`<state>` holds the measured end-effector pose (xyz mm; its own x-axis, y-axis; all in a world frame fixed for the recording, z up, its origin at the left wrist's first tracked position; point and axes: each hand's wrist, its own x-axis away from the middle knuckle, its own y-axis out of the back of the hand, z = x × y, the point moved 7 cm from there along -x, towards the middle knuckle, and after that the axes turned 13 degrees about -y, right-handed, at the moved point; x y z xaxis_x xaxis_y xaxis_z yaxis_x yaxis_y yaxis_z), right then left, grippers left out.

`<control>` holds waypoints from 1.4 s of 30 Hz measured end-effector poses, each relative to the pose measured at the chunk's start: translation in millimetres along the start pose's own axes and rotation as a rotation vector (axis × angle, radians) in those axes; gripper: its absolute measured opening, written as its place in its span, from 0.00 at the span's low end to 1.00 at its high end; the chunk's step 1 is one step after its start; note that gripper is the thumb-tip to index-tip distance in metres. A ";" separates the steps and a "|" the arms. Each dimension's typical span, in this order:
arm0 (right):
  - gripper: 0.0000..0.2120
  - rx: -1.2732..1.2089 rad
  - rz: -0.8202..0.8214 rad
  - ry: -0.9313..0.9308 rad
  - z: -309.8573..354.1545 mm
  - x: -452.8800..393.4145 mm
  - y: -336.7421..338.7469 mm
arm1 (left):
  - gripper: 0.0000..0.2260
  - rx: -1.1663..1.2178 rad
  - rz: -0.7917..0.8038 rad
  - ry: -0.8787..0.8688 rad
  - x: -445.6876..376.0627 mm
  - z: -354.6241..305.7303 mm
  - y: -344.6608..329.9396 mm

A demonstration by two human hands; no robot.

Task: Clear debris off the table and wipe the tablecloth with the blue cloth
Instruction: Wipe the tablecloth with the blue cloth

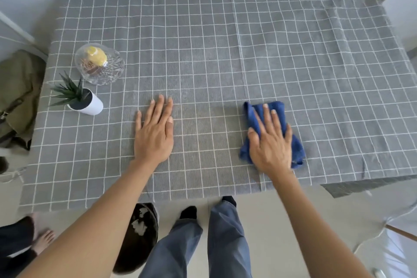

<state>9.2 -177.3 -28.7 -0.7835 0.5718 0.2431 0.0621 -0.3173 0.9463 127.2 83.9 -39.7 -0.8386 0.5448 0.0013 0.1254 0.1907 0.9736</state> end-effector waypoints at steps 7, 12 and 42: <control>0.27 -0.031 0.012 -0.147 -16.6 0.6 10.4 | 0.23 -0.018 0.008 0.003 -0.1 1.0 -1.9; 0.28 0.029 0.059 0.140 51.3 58.0 -22.9 | 0.22 -0.009 0.011 0.011 -0.3 1.1 -2.0; 0.27 0.005 0.008 0.080 105.4 77.5 -47.0 | 0.23 0.013 -0.011 0.112 71.9 82.8 17.9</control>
<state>10.8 -38.3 -31.9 -0.8300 0.5069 0.2328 0.0713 -0.3174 0.9456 113.1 194.1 -41.1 -0.8938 0.4482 0.0163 0.1215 0.2071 0.9707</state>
